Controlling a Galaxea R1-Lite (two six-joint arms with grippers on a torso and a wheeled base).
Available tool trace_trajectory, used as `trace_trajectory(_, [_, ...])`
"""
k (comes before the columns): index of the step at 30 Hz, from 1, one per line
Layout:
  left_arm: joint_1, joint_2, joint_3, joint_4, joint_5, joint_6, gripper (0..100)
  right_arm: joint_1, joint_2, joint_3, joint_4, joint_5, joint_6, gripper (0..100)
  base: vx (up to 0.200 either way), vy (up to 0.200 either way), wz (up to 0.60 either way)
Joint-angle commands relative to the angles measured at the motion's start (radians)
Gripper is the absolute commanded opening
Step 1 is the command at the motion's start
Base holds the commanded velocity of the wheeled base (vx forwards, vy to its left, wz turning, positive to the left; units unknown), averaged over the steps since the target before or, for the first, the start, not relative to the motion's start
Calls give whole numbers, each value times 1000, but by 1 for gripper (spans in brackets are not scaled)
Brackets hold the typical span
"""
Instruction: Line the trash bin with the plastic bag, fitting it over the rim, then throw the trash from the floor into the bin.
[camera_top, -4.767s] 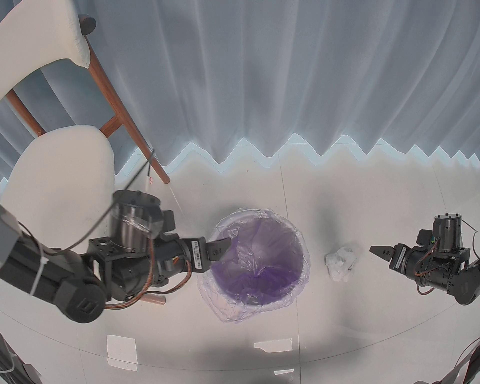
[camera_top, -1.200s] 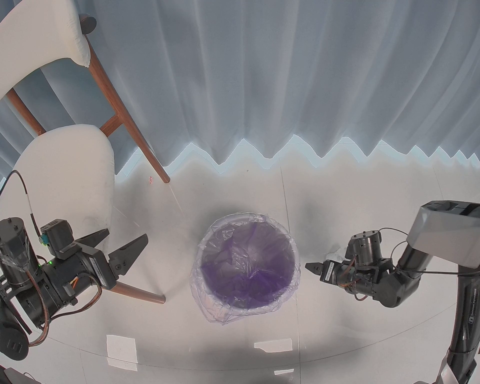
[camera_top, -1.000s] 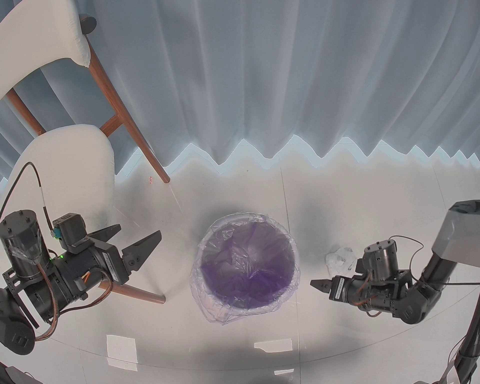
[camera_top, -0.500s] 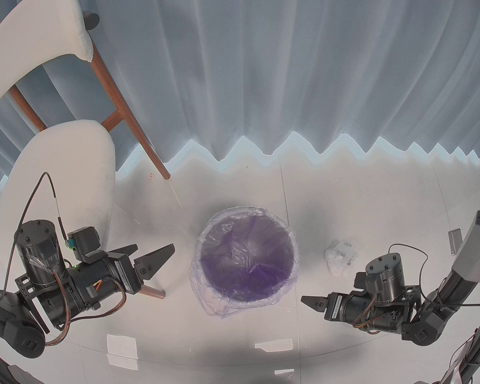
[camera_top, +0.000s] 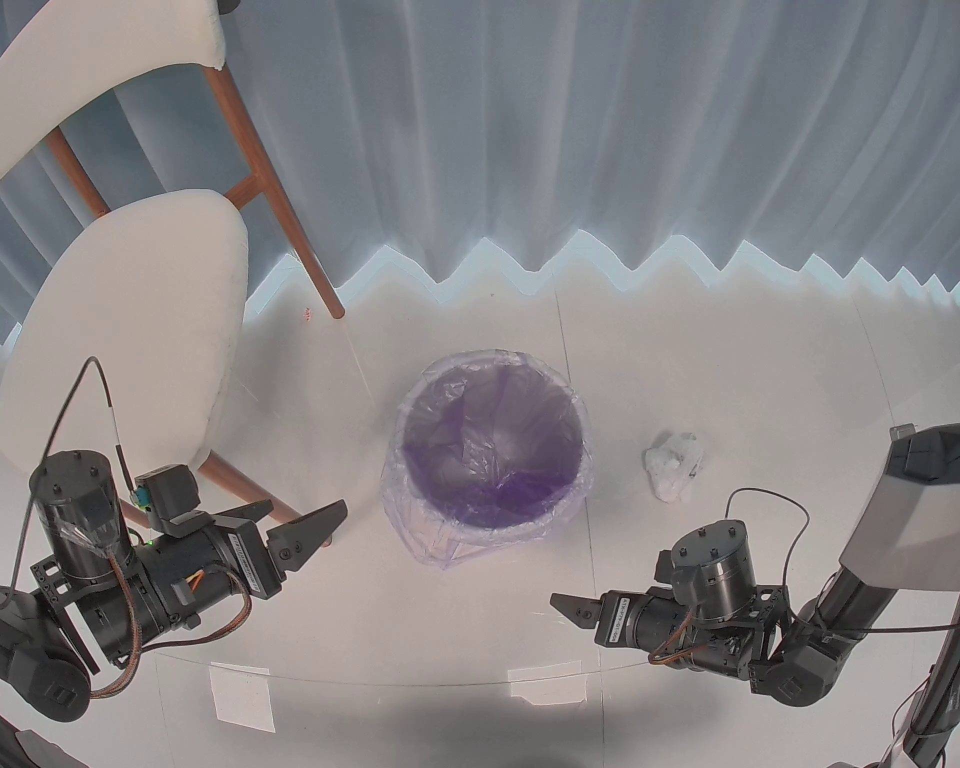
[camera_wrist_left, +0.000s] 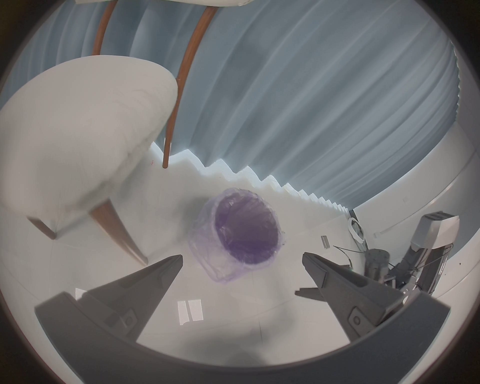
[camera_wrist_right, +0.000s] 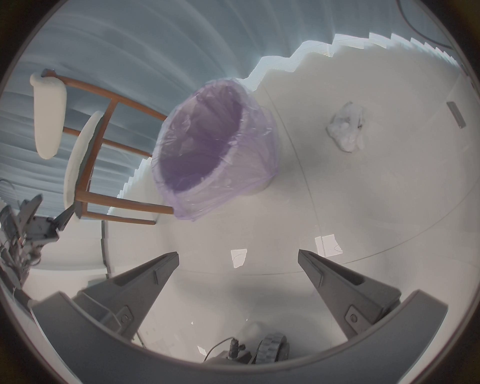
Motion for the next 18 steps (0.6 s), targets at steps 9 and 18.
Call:
trace_trajectory(9, [10, -28, 62, 0, -3, -10, 100, 26, 201, -227, 0, -32, 9, 100, 0, 0, 0])
trace_trajectory(18, [19, -48, 90, 0, -15, -9, 100, 63, 301, -387, 6, -35, 9, 100, 0, 0, 0])
